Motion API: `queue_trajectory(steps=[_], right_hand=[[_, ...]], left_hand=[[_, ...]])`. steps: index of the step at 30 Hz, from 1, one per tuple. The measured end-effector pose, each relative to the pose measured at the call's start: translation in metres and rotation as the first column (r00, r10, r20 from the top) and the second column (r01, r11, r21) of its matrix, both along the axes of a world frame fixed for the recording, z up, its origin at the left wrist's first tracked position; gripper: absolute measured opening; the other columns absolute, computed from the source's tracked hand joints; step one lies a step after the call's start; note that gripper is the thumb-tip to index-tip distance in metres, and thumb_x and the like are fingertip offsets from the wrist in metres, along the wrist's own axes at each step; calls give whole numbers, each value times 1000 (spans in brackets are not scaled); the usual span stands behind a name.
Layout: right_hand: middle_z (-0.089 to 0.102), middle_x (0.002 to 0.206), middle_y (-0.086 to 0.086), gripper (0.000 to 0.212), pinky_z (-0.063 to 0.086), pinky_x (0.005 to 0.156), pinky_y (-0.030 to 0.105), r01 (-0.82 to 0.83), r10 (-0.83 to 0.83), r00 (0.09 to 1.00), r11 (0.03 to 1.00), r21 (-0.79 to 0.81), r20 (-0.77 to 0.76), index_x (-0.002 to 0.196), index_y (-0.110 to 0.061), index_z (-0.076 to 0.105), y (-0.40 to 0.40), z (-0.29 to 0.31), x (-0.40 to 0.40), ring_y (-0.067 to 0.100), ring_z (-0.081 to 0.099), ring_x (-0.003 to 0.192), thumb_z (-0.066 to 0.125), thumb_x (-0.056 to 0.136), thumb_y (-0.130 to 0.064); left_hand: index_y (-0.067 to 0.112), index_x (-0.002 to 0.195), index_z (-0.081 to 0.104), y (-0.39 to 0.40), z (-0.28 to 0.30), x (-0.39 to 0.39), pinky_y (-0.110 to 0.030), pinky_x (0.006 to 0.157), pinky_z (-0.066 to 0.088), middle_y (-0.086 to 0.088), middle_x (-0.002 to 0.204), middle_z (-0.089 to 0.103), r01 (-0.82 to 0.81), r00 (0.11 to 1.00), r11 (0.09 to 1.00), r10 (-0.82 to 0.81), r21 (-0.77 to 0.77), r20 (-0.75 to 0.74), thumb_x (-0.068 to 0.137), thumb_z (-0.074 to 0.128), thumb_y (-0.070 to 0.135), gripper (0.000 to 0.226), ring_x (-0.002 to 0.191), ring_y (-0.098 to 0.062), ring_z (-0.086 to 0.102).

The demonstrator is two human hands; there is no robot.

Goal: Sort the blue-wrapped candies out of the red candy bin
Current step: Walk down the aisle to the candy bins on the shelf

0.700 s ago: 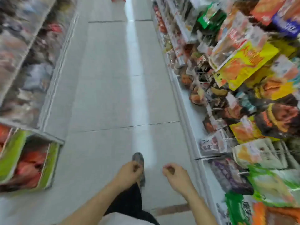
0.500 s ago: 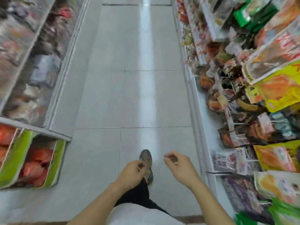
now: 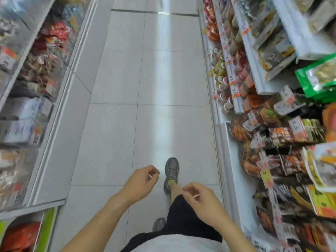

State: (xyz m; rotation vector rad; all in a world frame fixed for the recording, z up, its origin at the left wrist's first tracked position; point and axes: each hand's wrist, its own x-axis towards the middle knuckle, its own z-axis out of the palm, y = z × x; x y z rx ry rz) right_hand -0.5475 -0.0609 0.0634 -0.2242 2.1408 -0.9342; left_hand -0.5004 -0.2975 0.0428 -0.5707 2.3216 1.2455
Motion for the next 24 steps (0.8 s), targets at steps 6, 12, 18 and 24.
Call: queue_trajectory(steps=[6,12,18,24], right_hand=[[70,94,-16,10,49,78,14,-13,15,999,999,-46,44,99,-32,67,-87,-15,-189,-7,62,90,61,95,-25],[68,97,-16,9,48,80,13,-119,119,993,990,-69,-6,102,-33,66,-205,0,-372,-5,61,92,60,95,-33],[68,94,-14,8,50,77,17,-149,146,988,986,-75,-48,100,-32,67,-338,0,-538,-2,62,86,61,94,-33],[68,96,-17,8,48,75,10,-70,67,997,997,-43,-48,101,-34,66,-437,17,-679,-7,61,89,60,95,-33]], left_hand=[[26,106,64,-75,4,-152,-14,74,47,16,101,64,-40,996,999,40,4,77,99,50,32,17,86,-3,61],[32,99,63,-168,11,-285,-9,69,45,18,96,66,-172,982,985,170,20,82,99,50,33,13,82,2,61],[30,100,64,-288,-8,-437,-16,72,48,14,94,67,-210,975,977,207,29,79,98,50,37,16,83,-1,61],[27,99,65,-414,5,-607,-9,66,43,14,95,66,-142,990,990,142,-1,21,98,50,31,15,82,0,60]])
